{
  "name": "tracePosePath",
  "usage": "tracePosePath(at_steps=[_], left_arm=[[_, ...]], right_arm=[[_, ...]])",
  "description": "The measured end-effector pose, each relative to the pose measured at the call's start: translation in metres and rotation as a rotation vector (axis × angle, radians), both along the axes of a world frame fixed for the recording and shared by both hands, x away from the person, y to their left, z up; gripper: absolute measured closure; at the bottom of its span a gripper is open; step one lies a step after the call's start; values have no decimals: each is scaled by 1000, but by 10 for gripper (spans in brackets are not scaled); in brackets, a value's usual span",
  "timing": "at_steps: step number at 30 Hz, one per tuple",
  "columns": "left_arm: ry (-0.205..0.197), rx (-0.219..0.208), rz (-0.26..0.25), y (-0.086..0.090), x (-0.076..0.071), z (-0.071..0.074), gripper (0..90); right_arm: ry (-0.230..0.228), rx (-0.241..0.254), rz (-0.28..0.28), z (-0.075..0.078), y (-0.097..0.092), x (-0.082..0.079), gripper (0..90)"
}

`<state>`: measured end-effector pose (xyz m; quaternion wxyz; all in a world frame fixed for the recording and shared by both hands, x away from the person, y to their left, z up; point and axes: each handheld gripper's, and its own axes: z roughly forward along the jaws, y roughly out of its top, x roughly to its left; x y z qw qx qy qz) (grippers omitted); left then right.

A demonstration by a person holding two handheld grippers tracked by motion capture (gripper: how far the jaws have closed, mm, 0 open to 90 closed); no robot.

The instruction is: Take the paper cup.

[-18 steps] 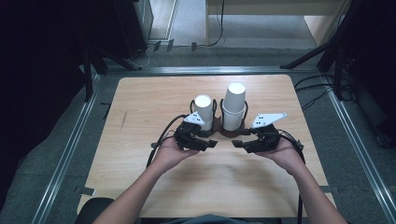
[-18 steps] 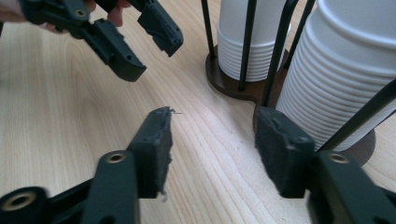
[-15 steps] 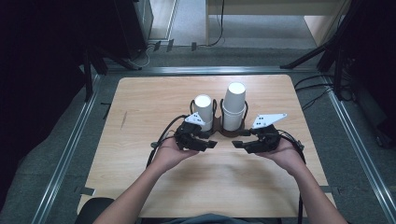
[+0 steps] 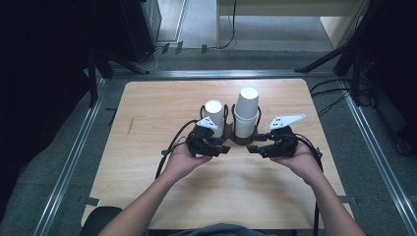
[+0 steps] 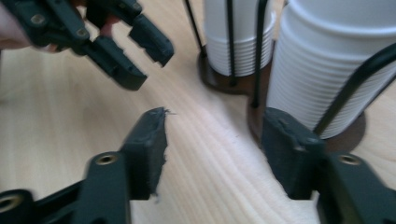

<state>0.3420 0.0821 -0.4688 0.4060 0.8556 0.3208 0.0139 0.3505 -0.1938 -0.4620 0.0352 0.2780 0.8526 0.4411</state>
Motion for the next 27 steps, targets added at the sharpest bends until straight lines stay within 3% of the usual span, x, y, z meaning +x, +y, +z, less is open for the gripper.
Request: tracePosePath(at_steps=[4,9,15,22,27], left_arm=[[-16,11,2,-1,0,1,590],[13,-52,14,-4,3,2,581],[-24,14,-5,-17,5,5,615],[-35,7,11,-31,11,9,700],[-11,-5,31,-39,16,6,763]], right_arm=[[3,-18,2,0,2,-1,417],[1,-48,-6,3,5,-5,400],[11,-54,-20,9,5,-1,391],[-10,-50,-52,23,-7,7,383],[-19,-49,-49,37,-12,14,385]])
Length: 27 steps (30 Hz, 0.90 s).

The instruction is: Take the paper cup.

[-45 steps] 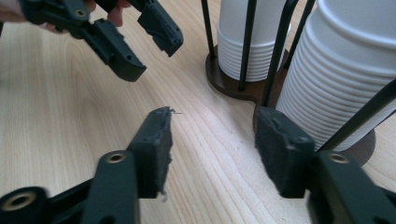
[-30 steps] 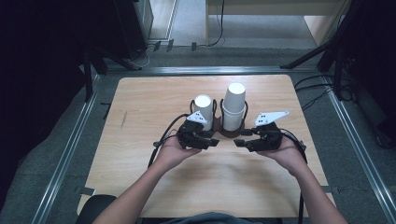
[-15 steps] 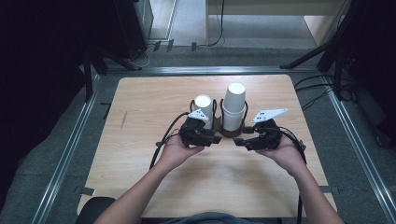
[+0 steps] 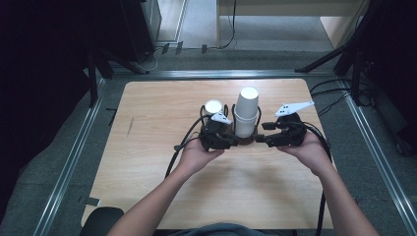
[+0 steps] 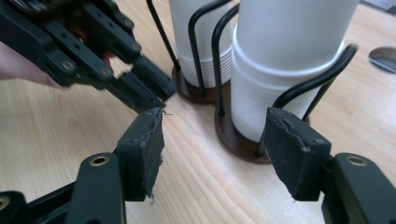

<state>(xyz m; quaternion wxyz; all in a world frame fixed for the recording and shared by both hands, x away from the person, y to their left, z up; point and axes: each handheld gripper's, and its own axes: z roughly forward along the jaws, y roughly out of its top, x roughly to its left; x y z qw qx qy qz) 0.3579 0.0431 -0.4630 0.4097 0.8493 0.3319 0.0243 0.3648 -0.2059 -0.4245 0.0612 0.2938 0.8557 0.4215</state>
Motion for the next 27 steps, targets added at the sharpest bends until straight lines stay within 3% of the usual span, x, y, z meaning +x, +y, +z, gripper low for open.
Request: tracePosePath(at_steps=[4,8,10,12,16,21,26,27], left_arm=[[12,0,12,-4,7,1,805],[3,-5,14,-8,11,6,831],[5,-16,-9,-9,13,8,831],[-18,-10,-19,-11,16,10,837],[-15,-34,-3,-9,22,10,853],[-15,-21,14,-12,25,7,853],[-42,-4,20,-19,28,11,854],[-38,-18,25,-20,29,13,854]], right_arm=[[-59,-30,-4,11,-3,7,414],[-48,-13,-15,17,-6,17,409],[-61,-27,-13,22,-4,22,395],[-73,-47,-14,28,0,29,371],[-72,-50,-8,32,6,39,330],[-69,-56,-14,36,13,48,293],[-66,-64,-2,40,20,56,293],[-67,-67,4,40,21,57,291]])
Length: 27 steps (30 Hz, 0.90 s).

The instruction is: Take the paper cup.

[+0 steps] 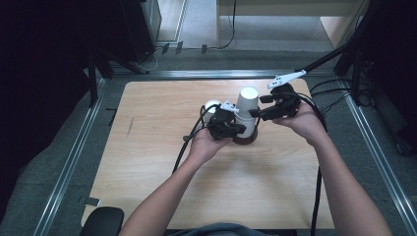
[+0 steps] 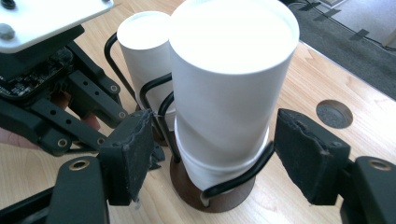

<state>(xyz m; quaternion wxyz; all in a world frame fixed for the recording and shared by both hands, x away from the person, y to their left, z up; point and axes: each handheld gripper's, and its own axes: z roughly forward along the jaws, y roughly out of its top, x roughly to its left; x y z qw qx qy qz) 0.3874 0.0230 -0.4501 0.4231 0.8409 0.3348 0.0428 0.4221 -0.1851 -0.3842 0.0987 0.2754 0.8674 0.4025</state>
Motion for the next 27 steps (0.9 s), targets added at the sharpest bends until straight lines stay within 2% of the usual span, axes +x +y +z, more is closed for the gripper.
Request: tracePosePath(at_steps=[1,2,4,8,15,19,27], left_arm=[[0,0,0,0,0,0,854],[3,-20,9,-1,3,2,854],[4,-19,9,-2,5,3,854],[-8,-1,7,-6,6,4,853],[-1,2,17,-6,9,0,852],[-7,27,24,-7,9,-3,846],[-11,6,30,-6,9,-5,846]], right_arm=[[0,0,0,0,0,0,291],[-3,1,-1,2,2,2,287],[-4,2,-4,3,2,5,277],[6,10,1,4,4,10,258],[1,-13,4,8,12,15,247],[1,-1,10,11,17,17,246],[4,-24,21,18,24,26,243]])
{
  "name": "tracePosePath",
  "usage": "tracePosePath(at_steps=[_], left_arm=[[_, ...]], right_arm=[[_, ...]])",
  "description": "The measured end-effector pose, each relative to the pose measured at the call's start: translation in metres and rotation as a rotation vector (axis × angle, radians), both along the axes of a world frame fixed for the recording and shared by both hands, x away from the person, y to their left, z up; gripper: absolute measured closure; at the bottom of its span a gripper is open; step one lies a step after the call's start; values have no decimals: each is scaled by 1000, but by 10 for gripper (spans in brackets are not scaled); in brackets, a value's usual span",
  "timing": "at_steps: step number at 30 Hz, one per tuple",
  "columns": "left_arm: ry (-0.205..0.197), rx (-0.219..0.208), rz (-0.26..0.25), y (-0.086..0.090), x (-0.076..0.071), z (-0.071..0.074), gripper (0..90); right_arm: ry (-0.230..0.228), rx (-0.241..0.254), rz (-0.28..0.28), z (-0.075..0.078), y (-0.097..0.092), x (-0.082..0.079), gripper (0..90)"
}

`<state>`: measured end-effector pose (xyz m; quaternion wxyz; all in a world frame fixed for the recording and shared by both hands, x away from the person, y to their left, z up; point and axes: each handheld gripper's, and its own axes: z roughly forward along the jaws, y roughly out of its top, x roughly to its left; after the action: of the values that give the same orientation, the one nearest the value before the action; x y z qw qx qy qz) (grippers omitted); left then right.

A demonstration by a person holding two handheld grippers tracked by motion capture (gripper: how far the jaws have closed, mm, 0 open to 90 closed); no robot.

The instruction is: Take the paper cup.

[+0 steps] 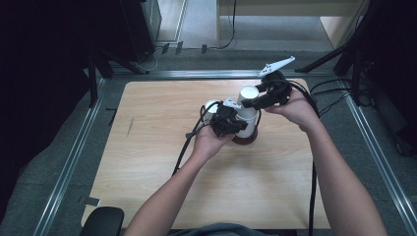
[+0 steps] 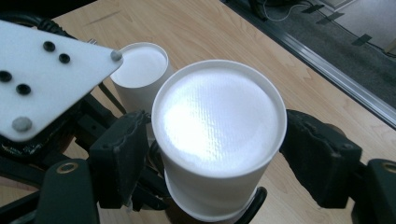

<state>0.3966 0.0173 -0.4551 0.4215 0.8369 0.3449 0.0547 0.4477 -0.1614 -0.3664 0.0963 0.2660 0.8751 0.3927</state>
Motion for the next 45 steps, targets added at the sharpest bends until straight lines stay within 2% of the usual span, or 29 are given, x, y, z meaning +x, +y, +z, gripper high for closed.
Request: tracePosePath(at_steps=[2,7,8,10,15,18,26,29,41,45], left_arm=[[2,-3,0,0,0,0,846],[12,-16,2,1,0,-1,838],[12,-18,6,1,0,-1,838],[8,-18,8,0,0,-1,838],[11,-18,6,1,0,-1,839],[12,-22,4,1,0,-2,841],[21,-41,10,3,1,-3,839],[20,-42,11,3,0,-3,840],[19,-44,13,3,0,-3,831],[21,-48,10,3,0,-4,831]], right_arm=[[12,-44,1,1,5,4,237],[19,-81,-12,5,11,5,254],[27,-113,-25,7,14,6,277],[40,-123,-19,8,15,7,318],[42,-147,-11,10,17,5,329],[20,-177,2,11,19,3,333],[35,-156,-9,18,17,4,339],[15,-139,-5,25,14,1,340],[-10,-119,-16,53,8,-8,343],[-36,-121,-22,69,5,-14,343]])
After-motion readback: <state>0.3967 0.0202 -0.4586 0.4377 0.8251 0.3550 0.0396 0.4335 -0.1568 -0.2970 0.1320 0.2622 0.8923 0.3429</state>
